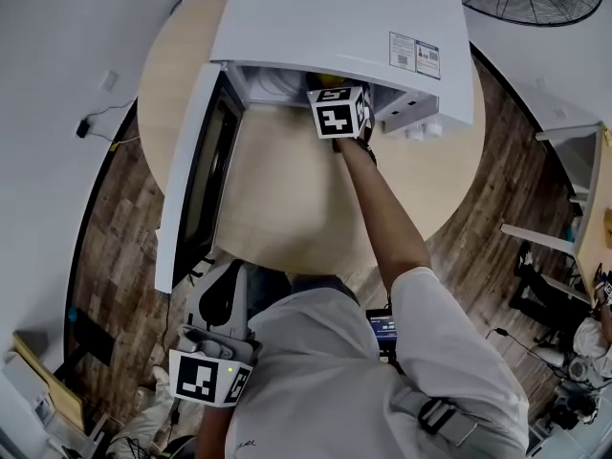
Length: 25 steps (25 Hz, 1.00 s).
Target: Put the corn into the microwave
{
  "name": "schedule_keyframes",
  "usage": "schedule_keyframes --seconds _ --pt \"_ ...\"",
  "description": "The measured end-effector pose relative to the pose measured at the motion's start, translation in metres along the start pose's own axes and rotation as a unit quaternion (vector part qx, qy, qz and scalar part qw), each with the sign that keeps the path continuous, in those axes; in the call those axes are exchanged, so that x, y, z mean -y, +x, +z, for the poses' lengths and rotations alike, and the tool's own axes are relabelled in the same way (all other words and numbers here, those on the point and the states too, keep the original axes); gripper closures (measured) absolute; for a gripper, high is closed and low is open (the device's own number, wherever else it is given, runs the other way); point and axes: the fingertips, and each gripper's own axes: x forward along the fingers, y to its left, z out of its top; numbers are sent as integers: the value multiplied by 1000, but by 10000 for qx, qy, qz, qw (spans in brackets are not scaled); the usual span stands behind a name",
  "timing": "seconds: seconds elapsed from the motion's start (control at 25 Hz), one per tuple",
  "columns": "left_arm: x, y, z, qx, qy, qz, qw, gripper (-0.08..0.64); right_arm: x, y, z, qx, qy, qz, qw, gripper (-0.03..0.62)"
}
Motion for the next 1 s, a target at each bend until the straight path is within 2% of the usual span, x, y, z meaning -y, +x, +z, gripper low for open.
schedule_keyframes --seconds 0.52,1.0 --pt "19 1 -1 85 37 -103 9999 568 2 -30 4 211 184 106 9996 305" --pt "33 6 5 174 110 -165 9997 568 3 -52 -5 128 377 257 9989 353"
